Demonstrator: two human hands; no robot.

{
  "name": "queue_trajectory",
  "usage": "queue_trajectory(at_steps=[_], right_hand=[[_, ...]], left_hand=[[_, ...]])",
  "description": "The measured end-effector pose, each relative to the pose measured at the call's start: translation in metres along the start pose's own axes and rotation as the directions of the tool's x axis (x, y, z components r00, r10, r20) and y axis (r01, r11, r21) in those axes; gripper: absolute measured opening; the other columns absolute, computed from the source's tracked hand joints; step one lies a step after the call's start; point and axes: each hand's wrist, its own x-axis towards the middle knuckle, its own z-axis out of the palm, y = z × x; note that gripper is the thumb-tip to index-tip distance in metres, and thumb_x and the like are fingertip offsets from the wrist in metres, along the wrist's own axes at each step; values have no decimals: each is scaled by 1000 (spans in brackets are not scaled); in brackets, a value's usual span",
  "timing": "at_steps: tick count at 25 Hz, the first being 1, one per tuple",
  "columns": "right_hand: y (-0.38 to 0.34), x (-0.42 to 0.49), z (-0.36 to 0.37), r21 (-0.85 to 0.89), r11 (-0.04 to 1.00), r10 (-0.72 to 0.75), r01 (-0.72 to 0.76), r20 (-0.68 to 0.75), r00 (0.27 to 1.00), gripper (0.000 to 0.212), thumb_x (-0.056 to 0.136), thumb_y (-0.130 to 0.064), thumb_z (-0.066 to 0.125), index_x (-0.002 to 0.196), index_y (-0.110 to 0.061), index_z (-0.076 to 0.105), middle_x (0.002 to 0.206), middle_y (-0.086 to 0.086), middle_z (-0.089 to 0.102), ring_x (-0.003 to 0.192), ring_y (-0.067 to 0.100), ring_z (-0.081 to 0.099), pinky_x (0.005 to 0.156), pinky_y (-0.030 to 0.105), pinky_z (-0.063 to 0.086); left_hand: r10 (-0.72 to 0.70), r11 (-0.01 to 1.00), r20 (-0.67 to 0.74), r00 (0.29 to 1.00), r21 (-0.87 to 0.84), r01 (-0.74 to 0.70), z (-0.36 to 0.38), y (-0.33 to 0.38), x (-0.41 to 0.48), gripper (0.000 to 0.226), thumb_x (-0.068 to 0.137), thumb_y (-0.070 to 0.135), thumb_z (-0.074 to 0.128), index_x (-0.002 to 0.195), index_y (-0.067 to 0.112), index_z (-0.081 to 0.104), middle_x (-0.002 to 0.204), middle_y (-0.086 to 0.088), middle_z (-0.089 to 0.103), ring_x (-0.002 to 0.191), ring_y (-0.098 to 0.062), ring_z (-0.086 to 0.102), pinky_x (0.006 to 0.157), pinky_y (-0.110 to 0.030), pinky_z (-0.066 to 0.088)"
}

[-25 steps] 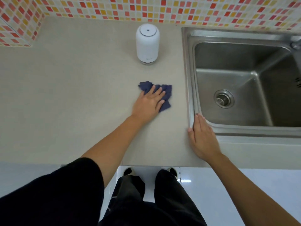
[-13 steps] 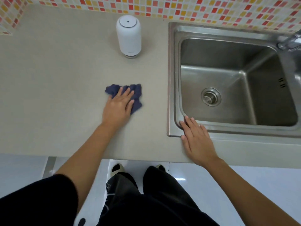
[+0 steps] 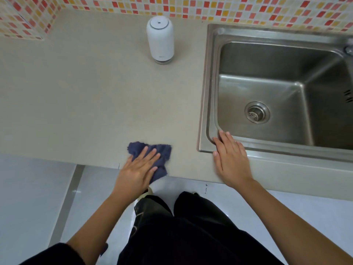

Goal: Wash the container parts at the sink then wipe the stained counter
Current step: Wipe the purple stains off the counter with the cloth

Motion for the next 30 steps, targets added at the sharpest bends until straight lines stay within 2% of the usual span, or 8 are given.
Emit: queue_trajectory(at_steps=[4,6,10,12,15,19,26,30], right_hand=[[1,0,3,17,1000,4,-4,-13,1000,52,92,-33,19,134,-16,43,151,5,31,142,20,21,113,38,13],[0,0,4,25,1000,4,-4,-14,1000,52,92,-33,19,135,-16,42,151,5,31,142,20,21,113,40,15],[1,0,1,93,996,-11,12,-9,1000,56,92,-35,18,139,-14,38,151,4,32,142,19,21,113,37,12],[5,1,-5,265,964,1,-2,4,1000,52,93,-35,26,139,-14,38,148,4,37,141,18,22,114,36,14],[13,4,-27,614,784,121,-91,-8,993,34,95,-26,46,128,-19,50,129,3,57,127,18,45,105,36,36],[17,28,-78,862,481,221,-159,56,974,10,93,-25,53,95,-26,63,92,-6,67,89,7,62,80,21,45],[25,66,-156,967,256,225,-12,-47,973,19,85,-11,65,83,-29,62,80,-14,67,71,-8,63,69,8,45],[32,78,-182,960,278,228,31,-97,969,22,82,-6,68,86,-27,62,82,-7,68,72,-3,64,70,13,46]], left_hand=[[-397,917,-67,916,-71,392,-10,-33,30,52,98,36,27,126,4,56,134,-14,54,131,-30,42,97,-51,39],[-491,870,-71,869,-97,483,-4,-15,57,50,94,32,29,125,3,57,134,-16,54,130,-34,44,98,-53,38],[-317,944,23,948,-89,318,16,49,80,46,93,29,34,120,4,61,128,-13,59,123,-34,52,93,-52,45],[-316,916,19,949,-256,310,16,75,81,46,95,31,33,126,8,57,134,-9,55,129,-27,46,99,-47,43],[-320,817,-1,948,-506,275,-3,103,92,45,96,33,34,136,17,47,143,0,43,134,-8,32,107,-24,30],[-304,778,-133,944,-606,165,-45,133,143,39,99,25,39,137,20,46,144,1,43,134,-11,37,106,-22,32],[-439,519,54,897,-800,302,-80,160,206,43,98,40,34,129,21,56,123,-9,62,113,-25,56,96,-40,46],[-479,307,138,867,-899,313,-87,179,220,42,96,47,37,115,22,64,113,-4,67,103,-19,60,95,-40,48]])
